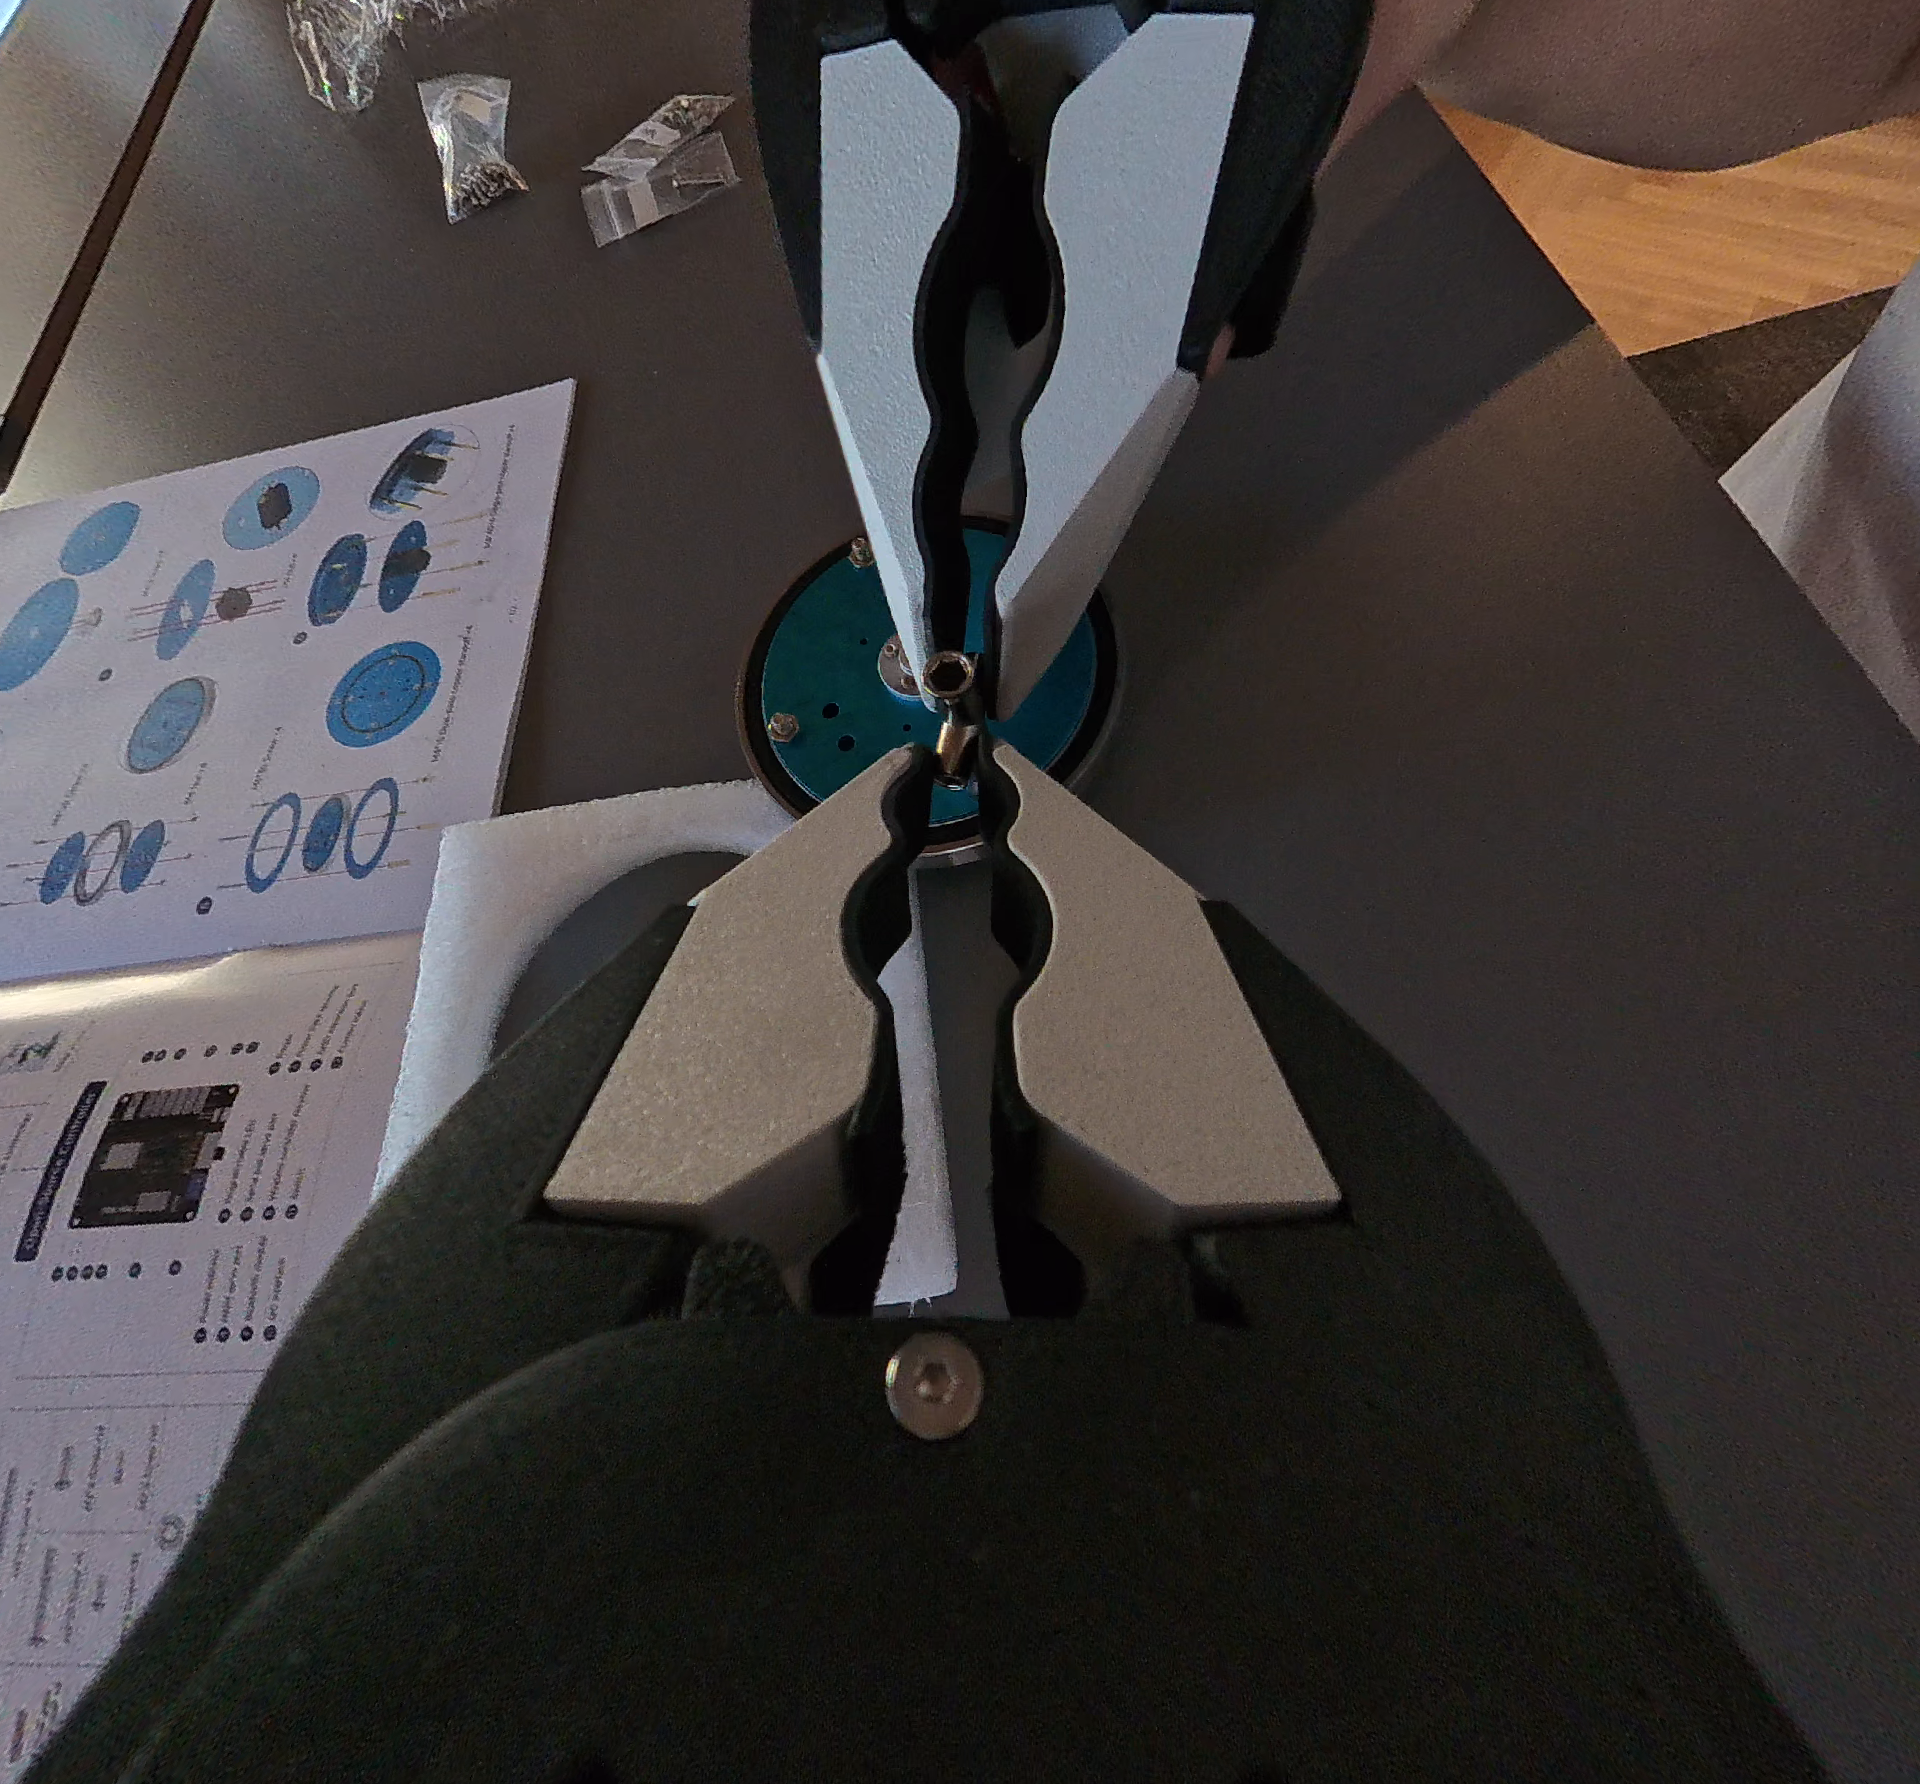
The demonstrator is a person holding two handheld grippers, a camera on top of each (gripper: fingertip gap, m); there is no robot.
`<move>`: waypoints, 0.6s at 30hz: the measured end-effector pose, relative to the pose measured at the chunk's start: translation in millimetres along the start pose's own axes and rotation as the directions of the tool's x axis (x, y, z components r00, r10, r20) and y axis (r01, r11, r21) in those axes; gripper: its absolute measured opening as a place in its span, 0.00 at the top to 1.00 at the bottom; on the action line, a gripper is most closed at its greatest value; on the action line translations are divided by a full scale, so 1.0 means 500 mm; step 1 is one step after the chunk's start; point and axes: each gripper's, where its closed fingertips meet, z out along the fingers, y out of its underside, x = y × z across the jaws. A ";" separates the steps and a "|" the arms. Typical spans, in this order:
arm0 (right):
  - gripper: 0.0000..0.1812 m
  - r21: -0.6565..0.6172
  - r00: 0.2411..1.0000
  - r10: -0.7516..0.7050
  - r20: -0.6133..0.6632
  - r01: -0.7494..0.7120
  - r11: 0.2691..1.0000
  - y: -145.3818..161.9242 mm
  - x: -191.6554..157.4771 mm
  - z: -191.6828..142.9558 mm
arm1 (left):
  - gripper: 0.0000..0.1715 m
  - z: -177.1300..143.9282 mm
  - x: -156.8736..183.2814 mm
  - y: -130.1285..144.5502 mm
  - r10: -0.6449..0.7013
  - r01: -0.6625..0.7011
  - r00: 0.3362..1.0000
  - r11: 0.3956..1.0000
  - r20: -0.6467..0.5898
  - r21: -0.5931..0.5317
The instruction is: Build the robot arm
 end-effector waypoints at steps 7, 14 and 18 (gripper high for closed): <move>0.96 0.018 0.996 0.052 -0.072 -0.051 0.999 0.001 0.004 -0.001 | 0.96 0.003 -0.003 0.004 -0.009 0.009 1.000 1.000 -0.011 -0.006; 0.96 0.025 0.995 0.072 -0.070 -0.070 0.997 0.003 0.003 -0.001 | 1.00 0.007 -0.001 0.020 -0.021 0.022 1.000 1.000 0.006 -0.017; 0.96 0.009 0.996 0.059 -0.071 -0.058 0.998 0.003 0.003 0.000 | 0.93 -0.011 -0.001 -0.002 -0.105 0.105 0.995 0.991 -0.005 0.087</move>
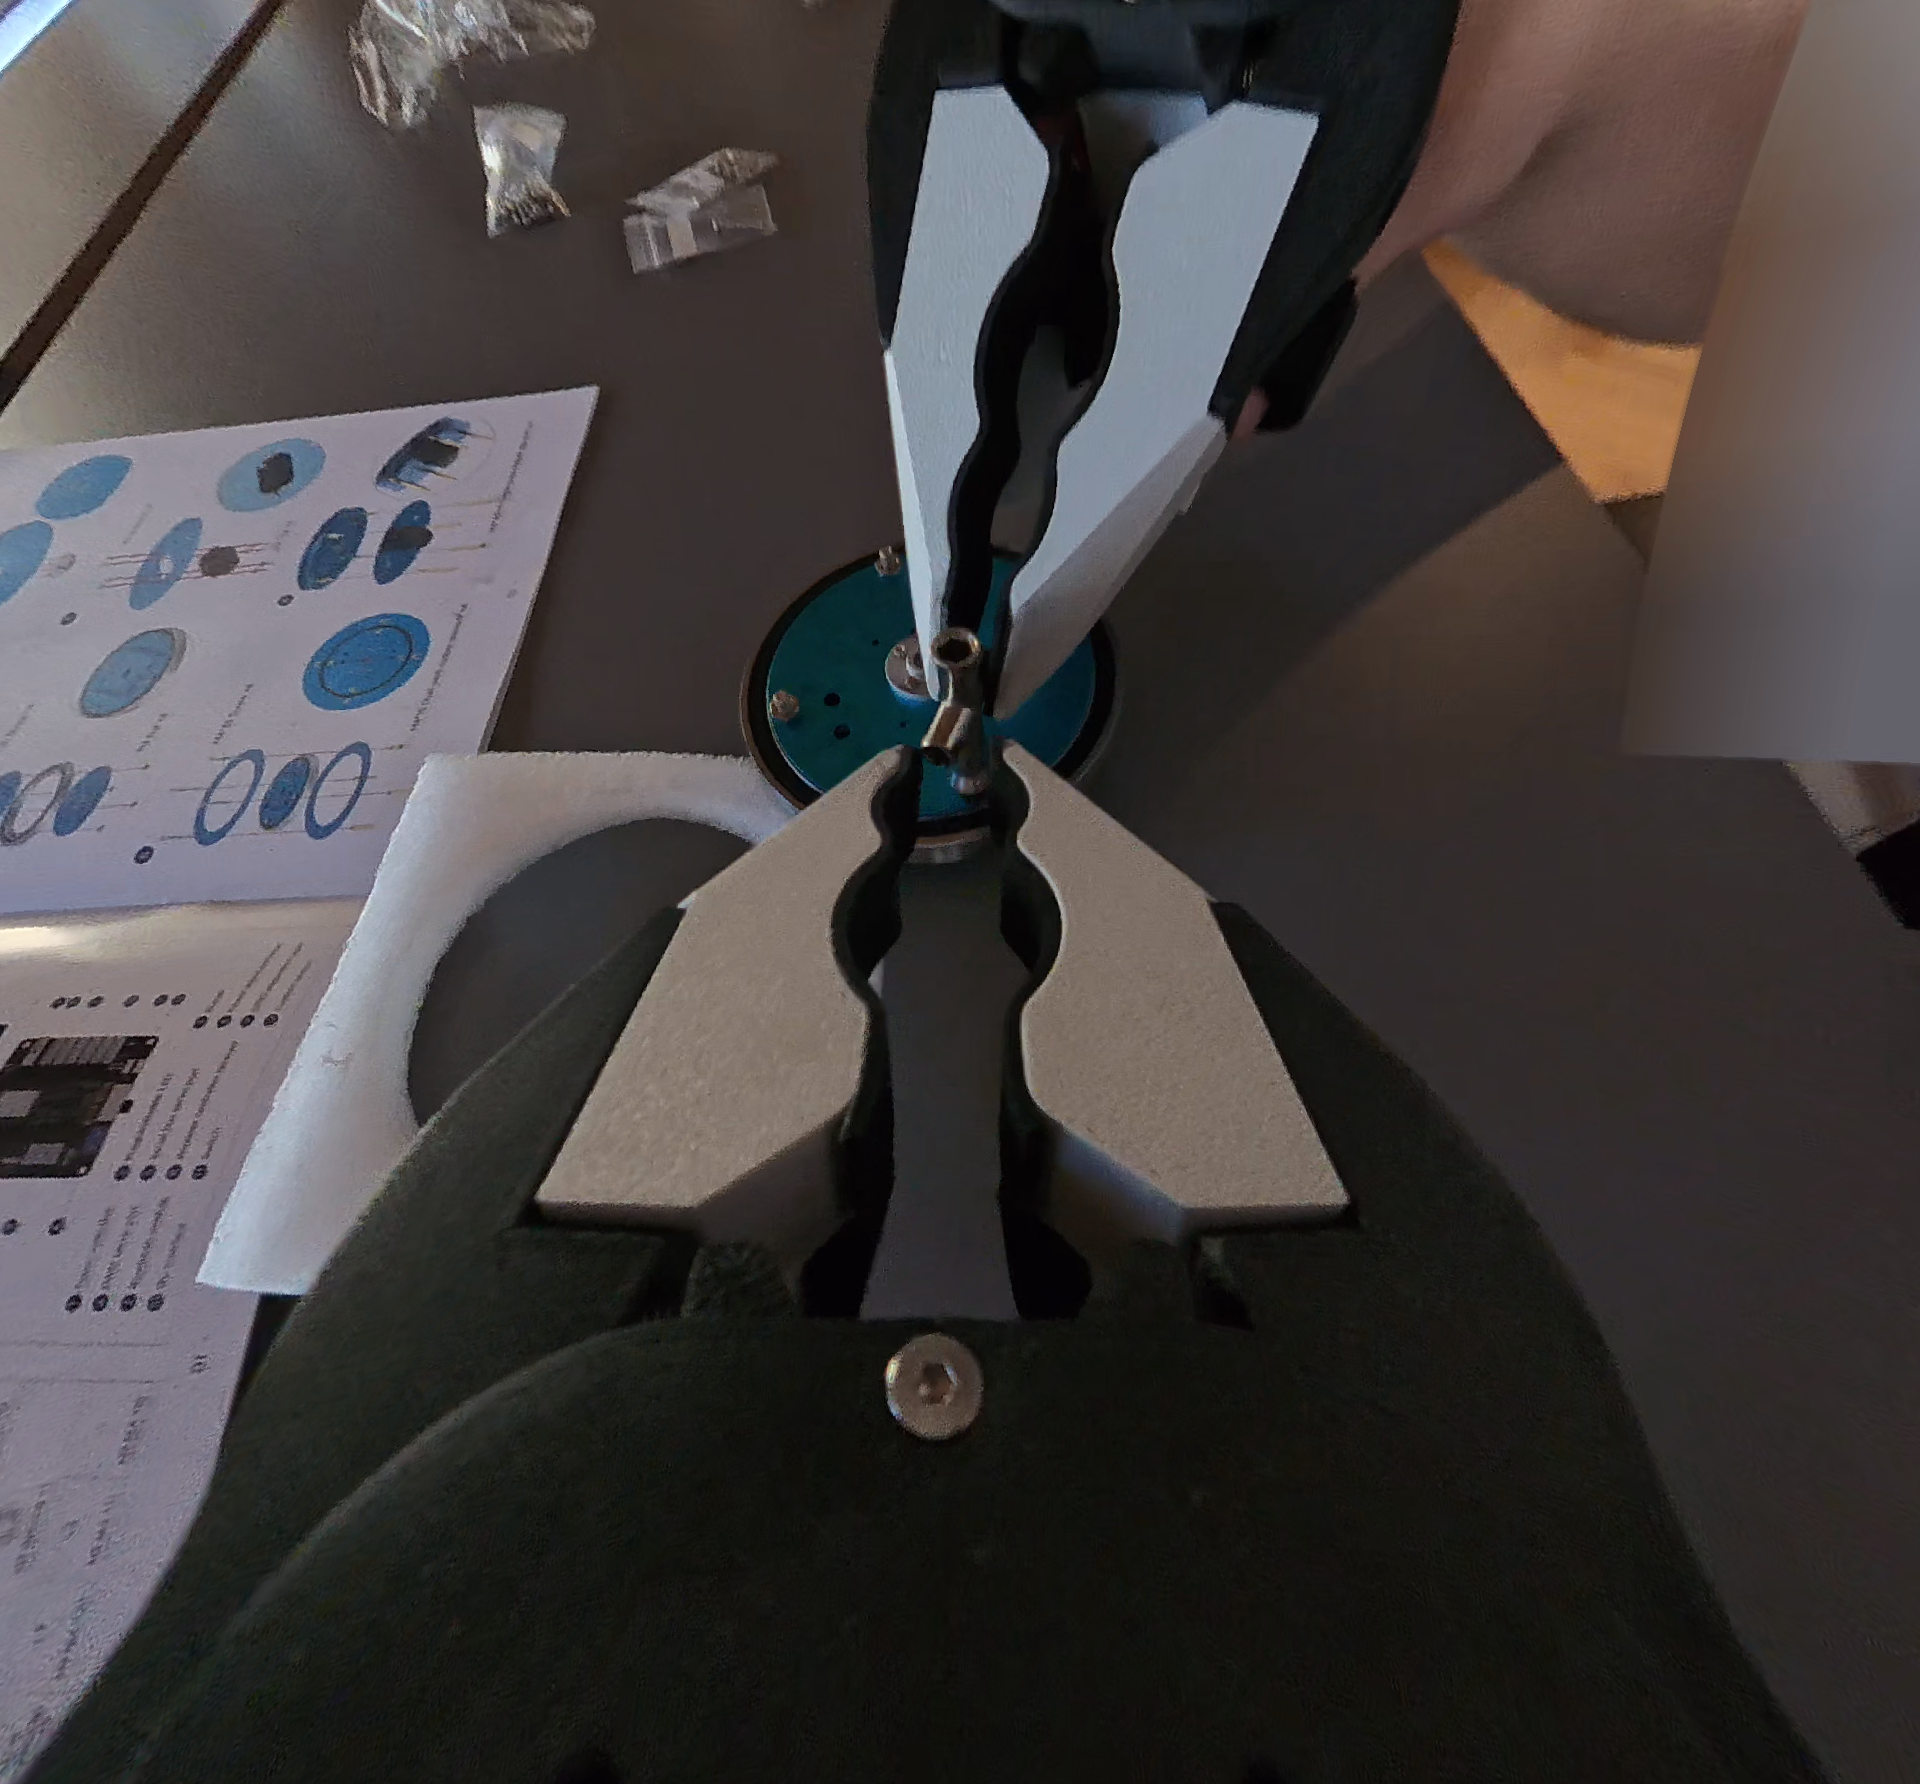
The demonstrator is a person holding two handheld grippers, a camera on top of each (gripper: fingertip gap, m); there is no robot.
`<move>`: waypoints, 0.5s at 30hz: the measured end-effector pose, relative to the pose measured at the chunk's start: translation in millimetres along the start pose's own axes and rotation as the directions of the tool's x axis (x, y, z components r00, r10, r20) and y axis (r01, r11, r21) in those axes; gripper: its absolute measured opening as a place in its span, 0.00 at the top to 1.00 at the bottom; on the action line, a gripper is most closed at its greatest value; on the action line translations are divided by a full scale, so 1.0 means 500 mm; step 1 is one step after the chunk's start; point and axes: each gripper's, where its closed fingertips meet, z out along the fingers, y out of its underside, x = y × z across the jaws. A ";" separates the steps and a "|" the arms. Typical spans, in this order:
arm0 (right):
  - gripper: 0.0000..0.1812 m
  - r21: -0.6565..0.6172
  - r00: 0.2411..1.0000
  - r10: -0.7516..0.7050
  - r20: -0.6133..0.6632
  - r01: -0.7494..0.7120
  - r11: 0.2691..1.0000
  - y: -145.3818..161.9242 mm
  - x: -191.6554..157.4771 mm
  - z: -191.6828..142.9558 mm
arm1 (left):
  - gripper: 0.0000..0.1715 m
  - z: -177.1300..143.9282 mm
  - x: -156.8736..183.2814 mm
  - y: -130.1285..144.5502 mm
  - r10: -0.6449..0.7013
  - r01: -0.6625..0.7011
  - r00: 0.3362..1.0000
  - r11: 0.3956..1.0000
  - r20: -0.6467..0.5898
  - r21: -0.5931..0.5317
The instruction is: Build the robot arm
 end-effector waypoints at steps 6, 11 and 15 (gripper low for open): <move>0.97 -0.011 1.000 -0.030 -0.009 0.030 0.999 -0.003 0.001 0.004 | 0.99 -0.004 -0.012 -0.013 -0.015 0.014 1.000 0.999 0.028 0.045; 0.97 -0.014 1.000 -0.031 -0.003 0.031 0.999 -0.006 0.000 0.007 | 1.00 -0.003 -0.018 -0.013 0.016 -0.018 0.998 1.000 0.052 0.025; 0.97 -0.018 0.999 -0.036 -0.011 0.035 0.999 -0.004 0.002 0.007 | 0.92 -0.009 -0.026 -0.016 -0.031 0.028 0.998 0.999 0.063 0.045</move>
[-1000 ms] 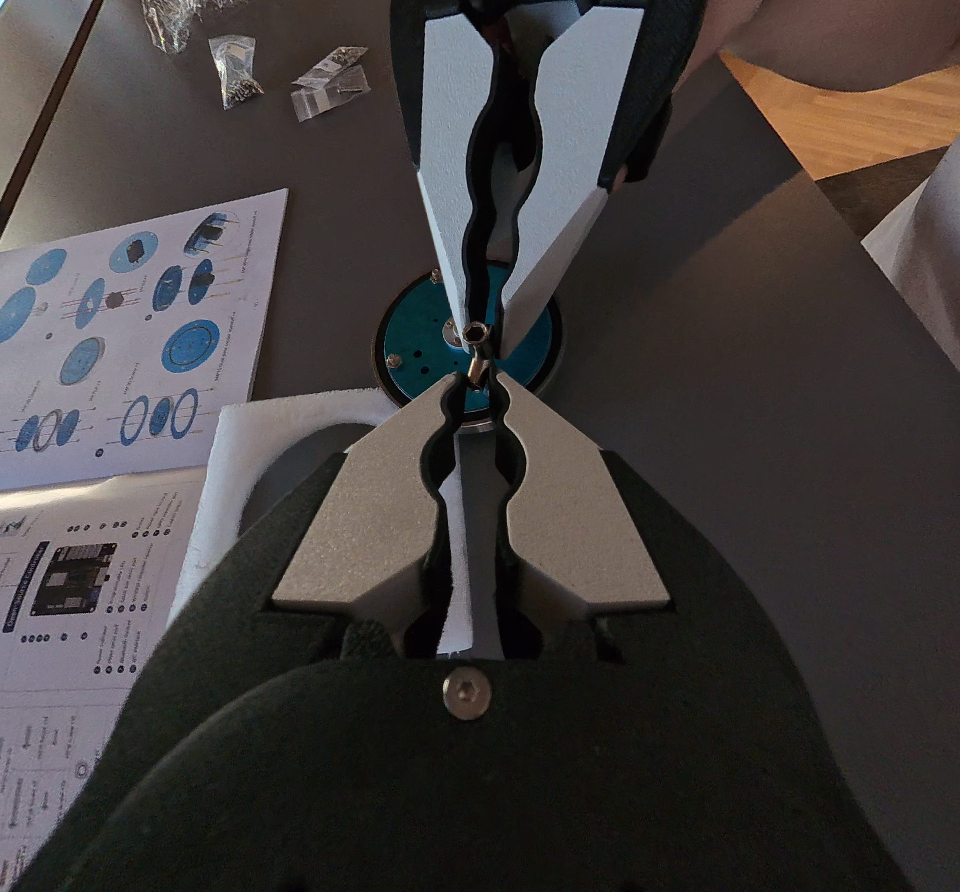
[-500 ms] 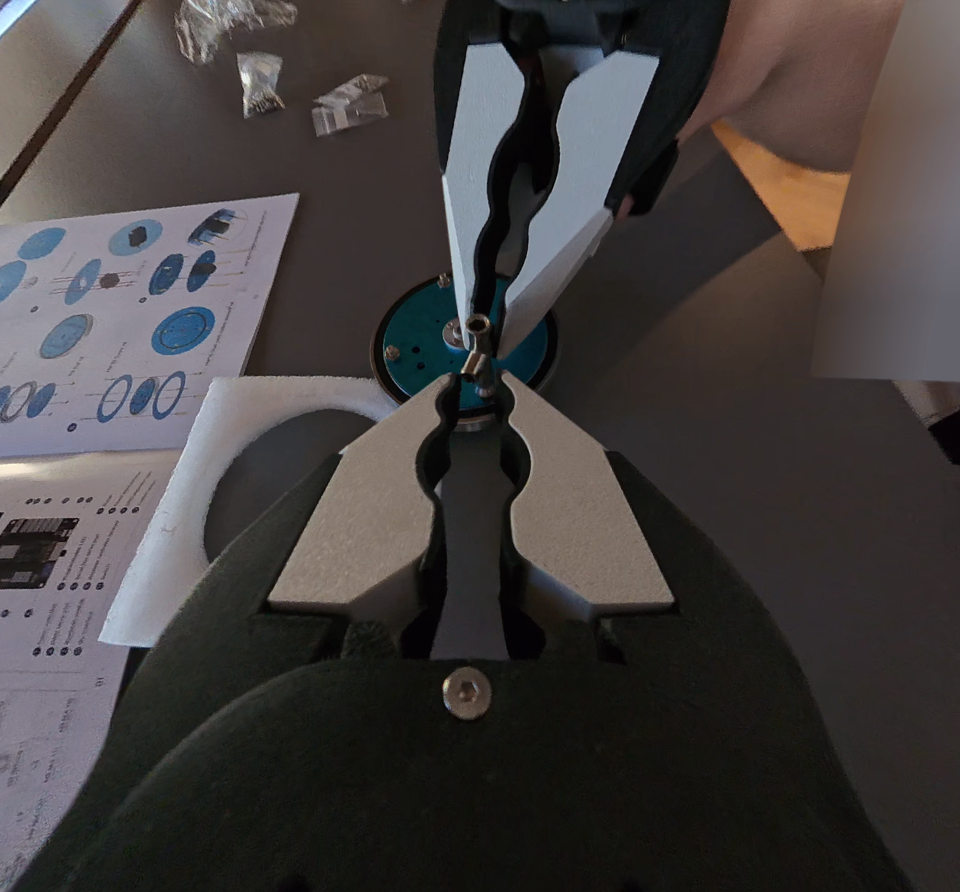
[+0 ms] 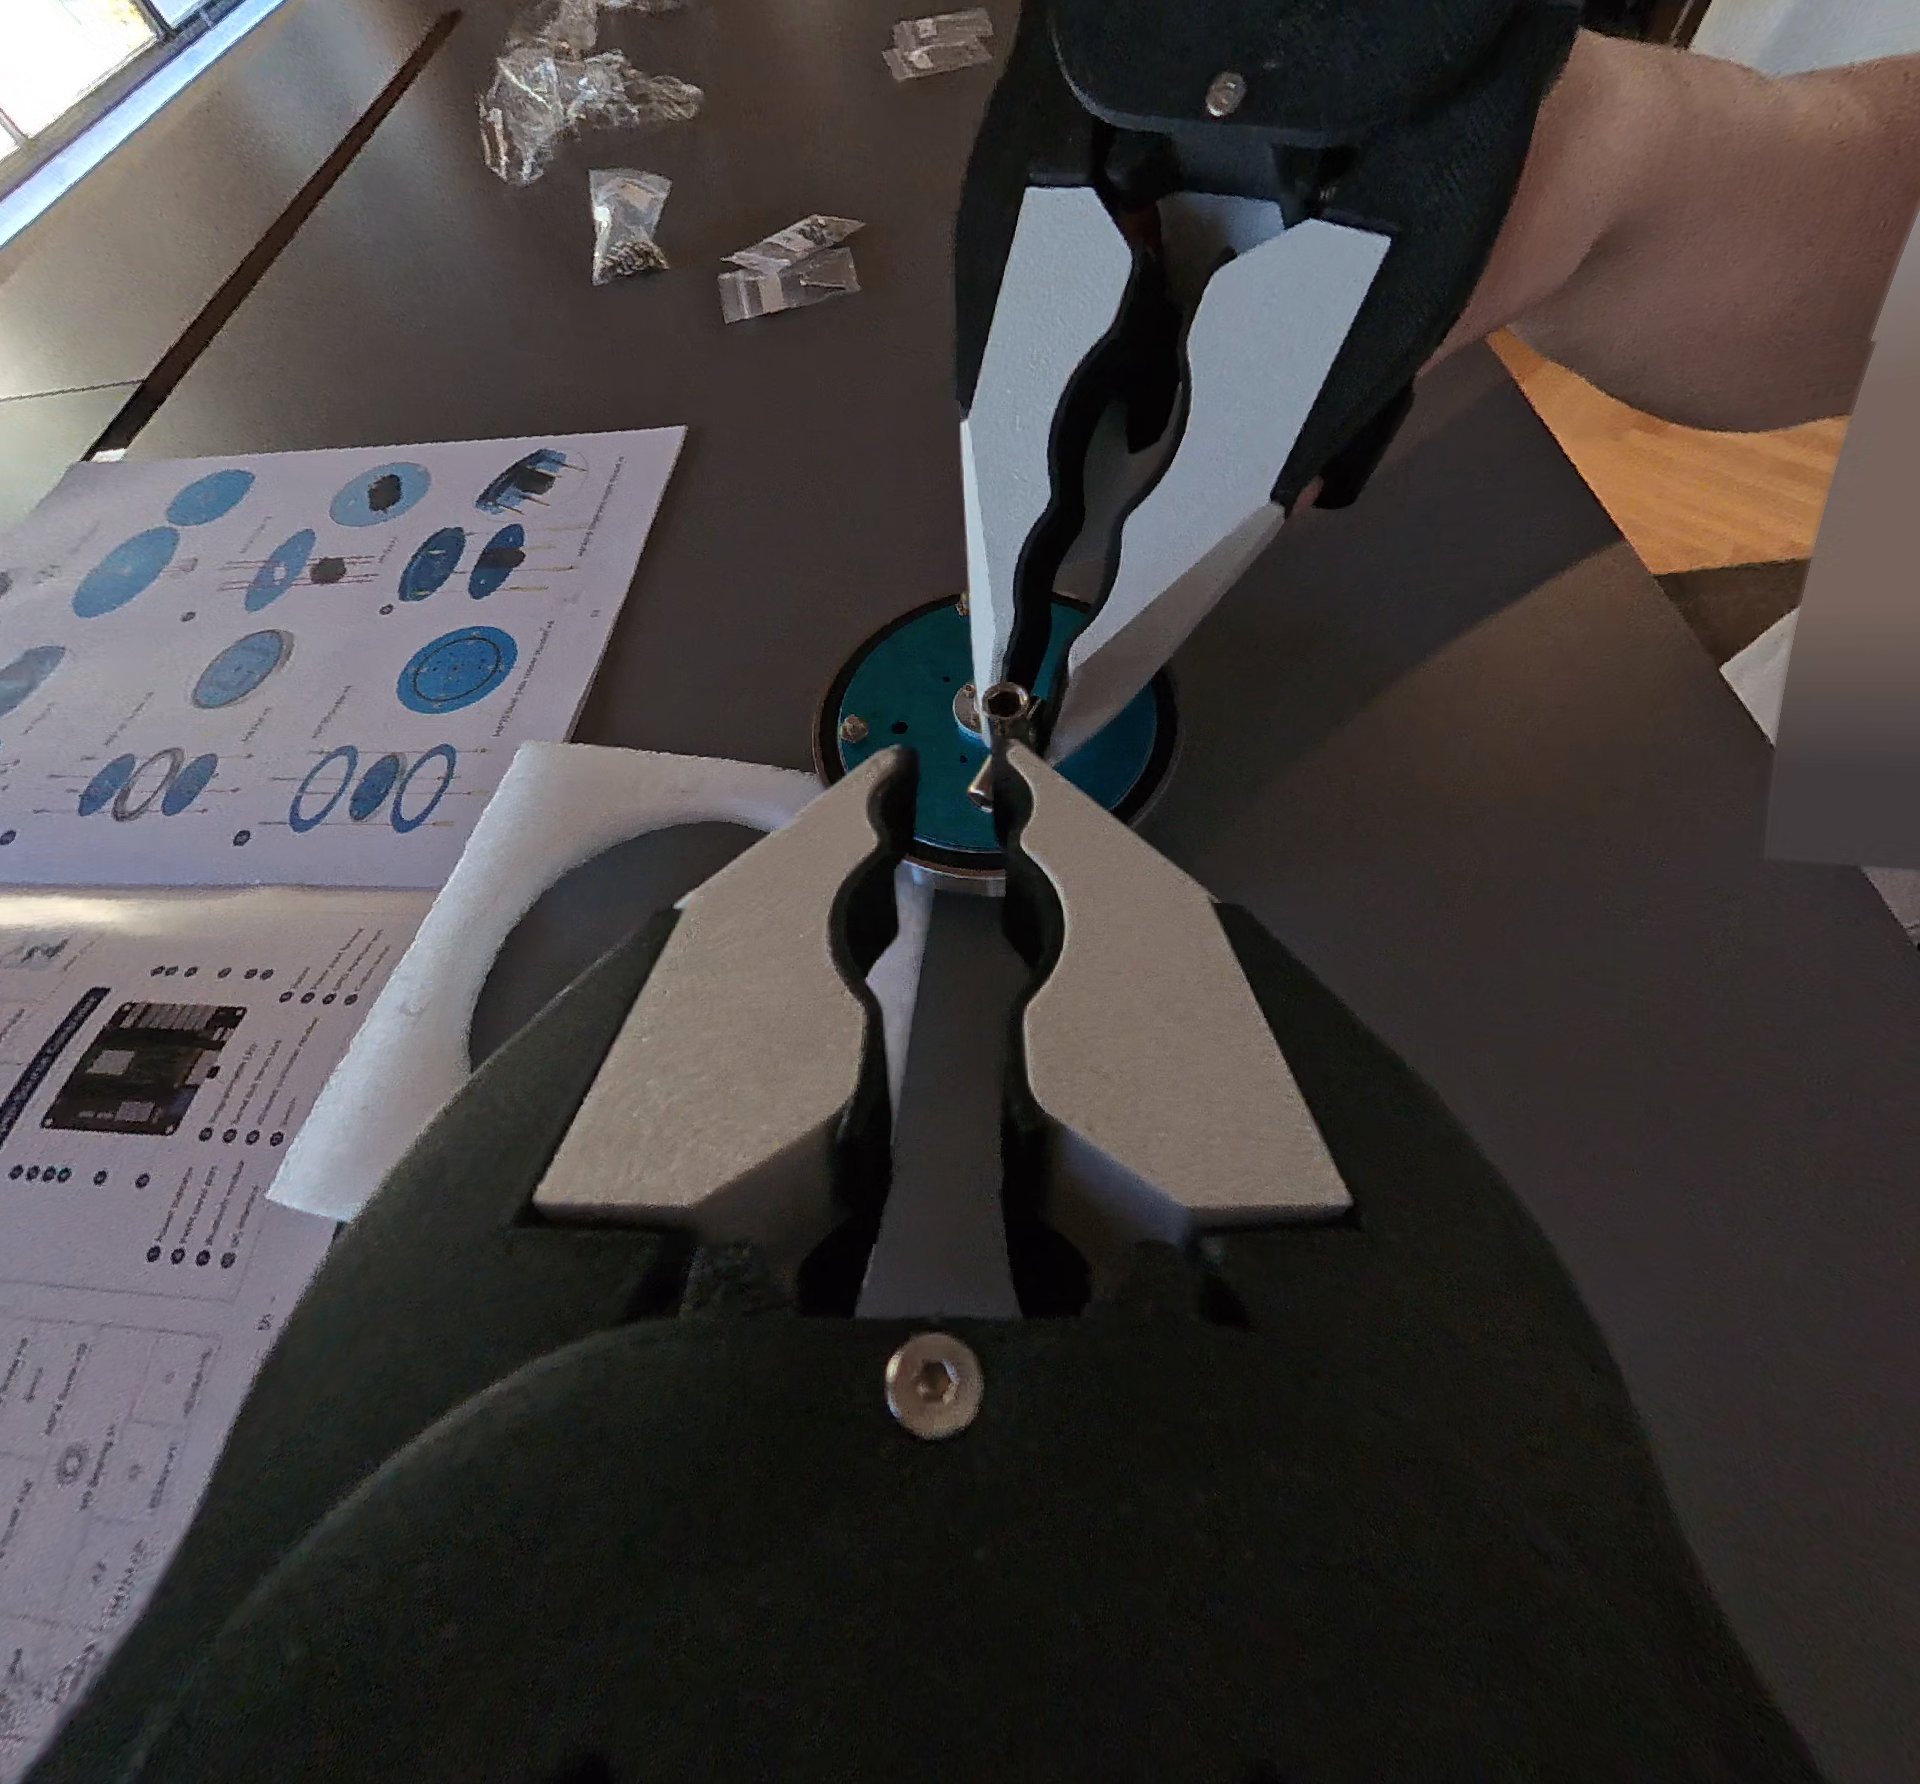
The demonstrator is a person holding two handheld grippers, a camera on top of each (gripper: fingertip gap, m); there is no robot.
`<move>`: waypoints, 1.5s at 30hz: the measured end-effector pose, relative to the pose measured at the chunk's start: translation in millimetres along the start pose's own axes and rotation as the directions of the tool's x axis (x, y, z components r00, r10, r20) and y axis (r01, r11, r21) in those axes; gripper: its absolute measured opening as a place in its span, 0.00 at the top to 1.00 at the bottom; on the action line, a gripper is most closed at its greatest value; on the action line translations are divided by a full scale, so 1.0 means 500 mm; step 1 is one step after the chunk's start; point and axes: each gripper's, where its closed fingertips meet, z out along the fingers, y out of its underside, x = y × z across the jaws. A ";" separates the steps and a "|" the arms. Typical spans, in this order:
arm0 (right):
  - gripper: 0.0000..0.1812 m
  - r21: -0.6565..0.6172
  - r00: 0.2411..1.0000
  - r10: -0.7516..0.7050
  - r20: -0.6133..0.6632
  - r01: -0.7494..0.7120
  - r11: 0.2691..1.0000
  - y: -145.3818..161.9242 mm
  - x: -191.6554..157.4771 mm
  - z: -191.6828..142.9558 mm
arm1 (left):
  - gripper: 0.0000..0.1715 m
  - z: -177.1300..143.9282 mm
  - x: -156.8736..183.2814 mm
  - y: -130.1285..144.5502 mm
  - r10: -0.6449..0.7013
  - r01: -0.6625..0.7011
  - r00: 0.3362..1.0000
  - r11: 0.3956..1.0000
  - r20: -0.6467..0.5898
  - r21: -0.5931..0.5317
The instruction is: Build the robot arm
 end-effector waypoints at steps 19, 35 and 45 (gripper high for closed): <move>0.97 -0.072 0.997 -0.071 0.012 0.072 0.995 0.006 -0.001 0.001 | 0.94 0.047 0.028 0.047 -0.064 0.062 0.997 0.996 -0.044 -0.065; 0.72 -0.002 0.183 -0.981 0.072 0.983 0.183 -0.024 0.005 -0.039 | 0.95 0.048 0.029 0.048 -0.048 0.046 0.998 0.997 -0.035 -0.066; 0.82 0.065 -0.672 -0.738 0.059 0.740 -0.669 -0.013 -0.003 0.006 | 0.95 0.049 0.028 0.048 -0.050 0.050 0.999 0.996 -0.003 -0.069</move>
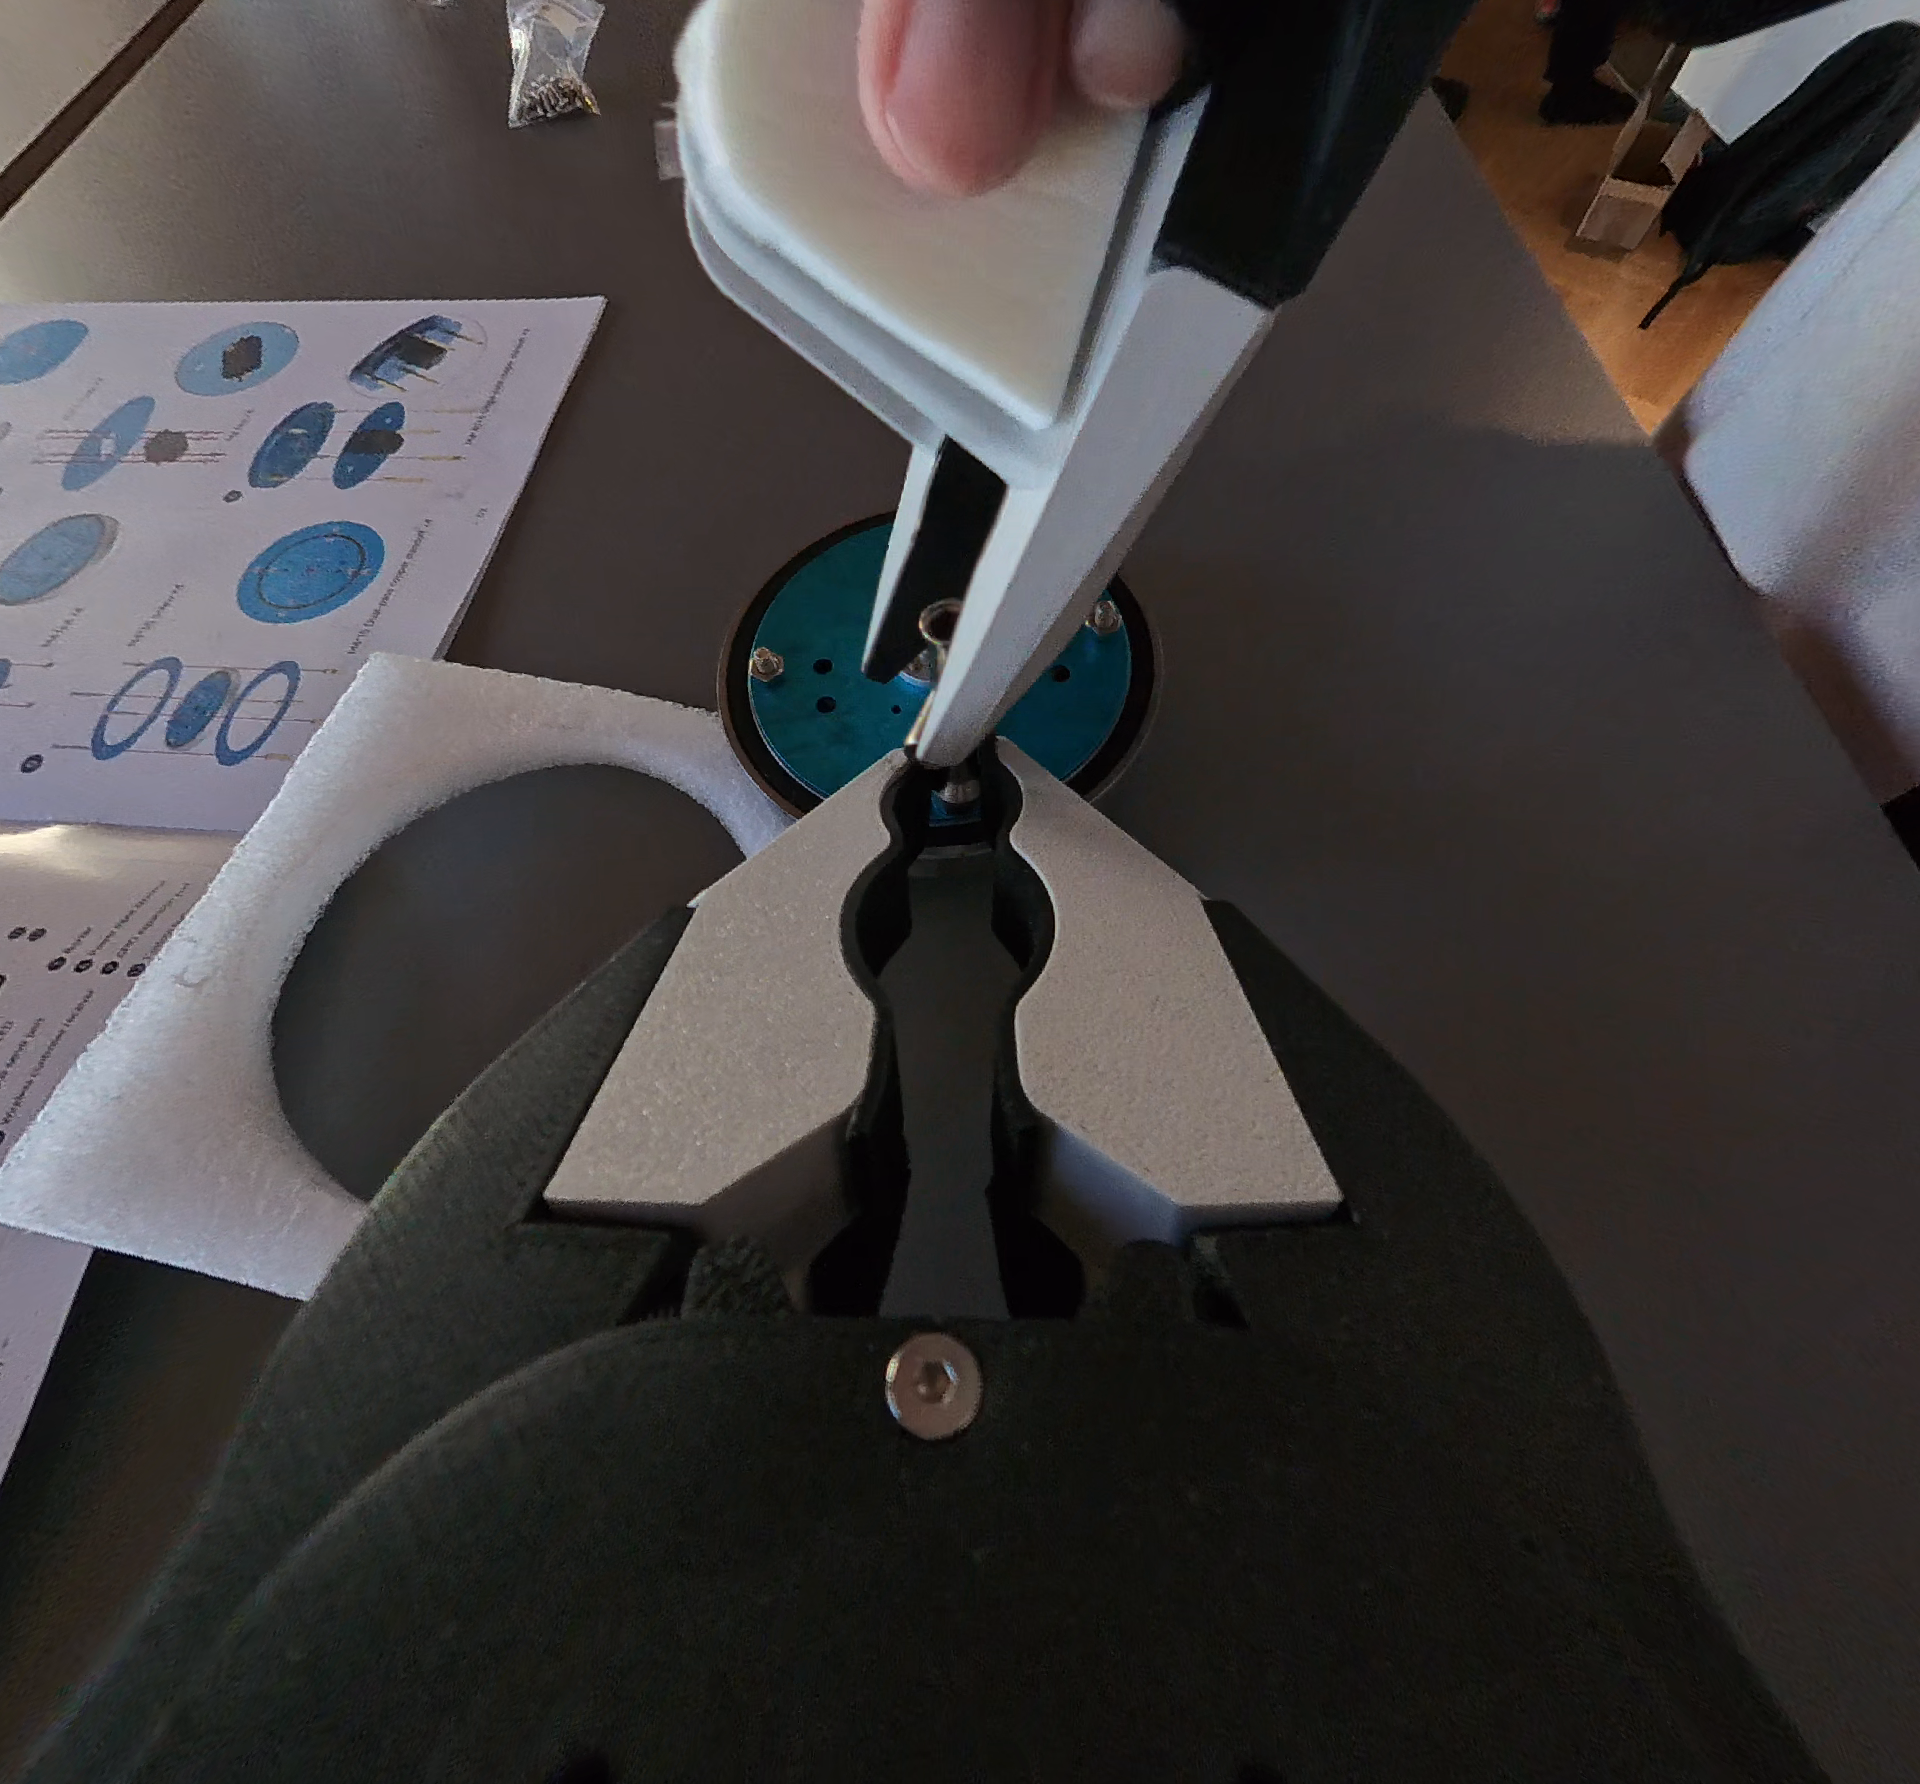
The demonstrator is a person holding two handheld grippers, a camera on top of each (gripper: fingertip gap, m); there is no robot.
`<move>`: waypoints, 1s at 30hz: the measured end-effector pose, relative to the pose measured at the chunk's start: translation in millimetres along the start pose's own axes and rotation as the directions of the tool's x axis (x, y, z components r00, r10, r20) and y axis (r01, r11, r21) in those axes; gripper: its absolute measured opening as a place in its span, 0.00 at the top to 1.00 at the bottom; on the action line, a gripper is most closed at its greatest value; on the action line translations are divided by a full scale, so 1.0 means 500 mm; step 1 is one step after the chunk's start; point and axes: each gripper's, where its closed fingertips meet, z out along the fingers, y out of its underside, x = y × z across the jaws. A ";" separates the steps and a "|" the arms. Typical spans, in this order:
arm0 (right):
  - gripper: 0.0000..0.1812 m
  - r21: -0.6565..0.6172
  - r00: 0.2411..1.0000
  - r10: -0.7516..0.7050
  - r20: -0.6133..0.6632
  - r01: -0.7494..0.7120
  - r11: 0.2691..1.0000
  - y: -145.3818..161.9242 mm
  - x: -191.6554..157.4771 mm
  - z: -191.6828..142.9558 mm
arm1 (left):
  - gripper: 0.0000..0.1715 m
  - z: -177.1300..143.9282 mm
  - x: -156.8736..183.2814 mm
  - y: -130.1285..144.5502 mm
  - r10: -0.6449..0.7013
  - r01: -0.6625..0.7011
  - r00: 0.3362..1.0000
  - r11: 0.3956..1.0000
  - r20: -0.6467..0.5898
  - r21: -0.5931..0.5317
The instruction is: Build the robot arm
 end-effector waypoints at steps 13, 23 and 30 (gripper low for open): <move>0.92 0.027 0.991 -0.133 0.032 0.132 0.991 -0.016 0.000 0.003 | 0.94 0.002 -0.001 0.003 0.000 0.000 1.000 1.000 0.017 -0.011; 0.94 0.029 0.987 -0.152 0.055 0.150 0.988 0.001 0.018 -0.009 | 0.94 0.001 -0.002 0.005 0.008 -0.008 0.999 1.000 0.031 -0.016; 0.94 0.013 0.985 -0.162 0.053 0.162 0.987 -0.003 0.023 -0.006 | 0.94 0.000 -0.001 0.005 0.017 -0.016 0.999 1.000 0.043 -0.017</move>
